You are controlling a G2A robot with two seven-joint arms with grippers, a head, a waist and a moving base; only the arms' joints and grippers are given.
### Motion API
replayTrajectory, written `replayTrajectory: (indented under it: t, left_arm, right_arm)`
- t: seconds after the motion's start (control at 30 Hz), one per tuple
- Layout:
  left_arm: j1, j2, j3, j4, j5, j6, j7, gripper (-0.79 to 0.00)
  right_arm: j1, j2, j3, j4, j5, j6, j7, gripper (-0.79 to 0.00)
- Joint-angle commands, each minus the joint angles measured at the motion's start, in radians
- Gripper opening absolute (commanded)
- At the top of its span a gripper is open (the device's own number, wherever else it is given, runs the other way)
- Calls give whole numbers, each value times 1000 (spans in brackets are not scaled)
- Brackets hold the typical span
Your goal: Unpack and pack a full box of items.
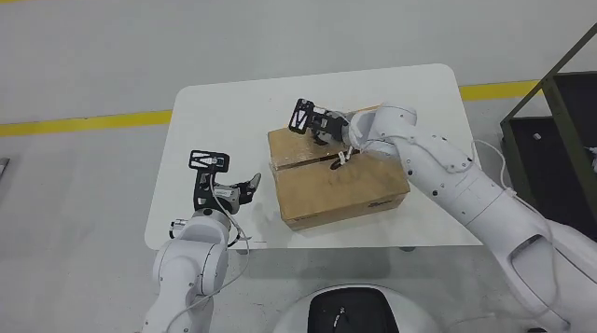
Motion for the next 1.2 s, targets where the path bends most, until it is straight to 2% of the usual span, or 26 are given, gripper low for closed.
replayTrajectory:
  t: [0.0, 0.33, 0.63, 0.8, 0.93, 1.17]
  left_arm:
    - [0, 0, 0, 0, 0, 0, 0, 0]
    - [0, 0, 0, 0, 0, 0, 0, 0]
    - [0, 0, 0, 0, 0, 0, 0, 0]
    - [0, 0, 0, 0, 0, 0, 0, 0]
    - [0, 0, 0, 0, 0, 0, 0, 0]
    - [0, 0, 0, 0, 0, 0, 0, 0]
  right_arm:
    - [-18, 7, 39, -11, 45, 0, -39, -785]
    - [-168, 58, 231, -164, 205, -55, -129, -785]
    - [-313, 92, 347, -354, 323, -112, -95, -785]
    - [-372, 105, 379, -478, 320, -112, -65, -785]
    - [-410, 115, 395, -543, 241, -92, -52, -785]
    - [-479, 130, 462, -515, 197, -119, -180, -785]
